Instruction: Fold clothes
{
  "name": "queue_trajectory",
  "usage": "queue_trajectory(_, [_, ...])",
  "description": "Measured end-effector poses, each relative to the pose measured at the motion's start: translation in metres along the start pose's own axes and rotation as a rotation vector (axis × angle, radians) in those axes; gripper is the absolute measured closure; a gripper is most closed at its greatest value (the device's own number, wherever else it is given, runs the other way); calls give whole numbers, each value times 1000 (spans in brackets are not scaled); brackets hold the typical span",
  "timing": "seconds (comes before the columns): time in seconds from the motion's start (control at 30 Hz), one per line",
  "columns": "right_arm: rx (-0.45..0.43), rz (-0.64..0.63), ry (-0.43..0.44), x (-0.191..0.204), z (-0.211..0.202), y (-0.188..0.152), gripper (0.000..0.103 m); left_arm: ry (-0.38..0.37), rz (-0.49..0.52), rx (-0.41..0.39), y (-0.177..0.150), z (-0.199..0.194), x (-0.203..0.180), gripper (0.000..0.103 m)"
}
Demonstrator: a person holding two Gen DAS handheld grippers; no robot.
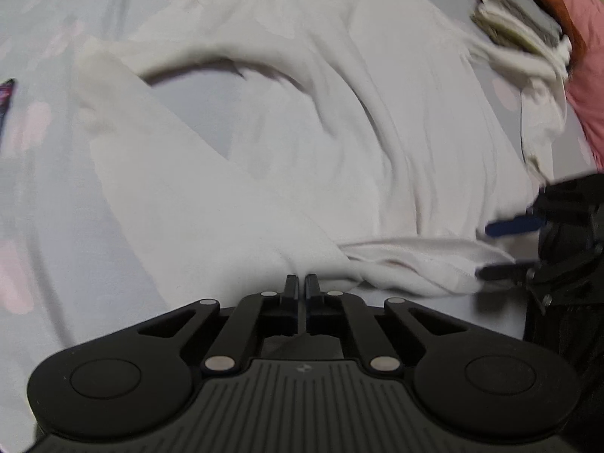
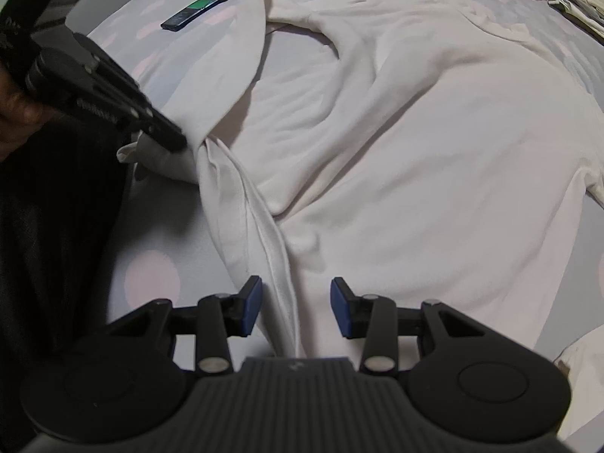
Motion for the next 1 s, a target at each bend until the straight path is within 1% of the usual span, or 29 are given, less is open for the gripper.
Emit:
queue_trajectory(0.17, [1,-1,20,-2,0,-6,60,24,-89,-91,10,-43,33,102])
queue_trajectory(0.27, [18,-15,44,1,5,-9,60,131,-128,-122,16,-62,63,103])
queue_trajectory(0.37, [31,-33,50,4,11,-11,60,145,-179,-152,19,-76,85,103])
queue_trajectory(0.43, [33,-47,46,7,13,-11,60,126,-204,-170,21,-82,91,103])
queue_trajectory(0.47, [27,-52,45,8,14,-9,60,100,-211,-171,23,-82,89,103])
queue_trajectory(0.53, [19,-60,50,12,15,-5,60,40,-220,-144,25,-73,76,100])
queue_trajectory(0.57, [17,-66,50,14,16,-3,60,30,-218,-123,27,-66,67,90])
queue_trajectory(0.6, [17,-75,49,16,17,-1,60,22,-214,-102,28,-59,58,77])
queue_trajectory(0.63, [17,-86,45,19,18,0,60,29,-203,-84,29,-50,47,71])
queue_trajectory(0.67, [18,-94,42,20,18,1,60,33,-184,-75,28,-43,38,62])
queue_trajectory(0.7, [18,-100,40,21,18,2,60,36,-163,-68,27,-36,28,59])
queue_trajectory(0.87, [16,-103,36,23,16,3,60,90,-85,-56,23,-11,-7,59])
queue_trajectory(0.93, [15,-99,36,23,16,3,60,165,-76,-70,22,-4,-10,61])
queue_trajectory(0.97, [17,-99,35,23,17,3,60,182,-80,-77,21,-2,-9,76])
queue_trajectory(1.0, [20,-102,32,24,19,3,60,175,-95,-79,21,-1,-7,95])
Point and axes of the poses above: each gripper's, at about its wrist camera, not at the fingertips, and z roughly the way its jaws point, x to its left, y to its top, the point moved 4 cm from there along z, roughly the way its jaws point, and after that the axes turned 10 degrees about -z, right-handed, at the moved point
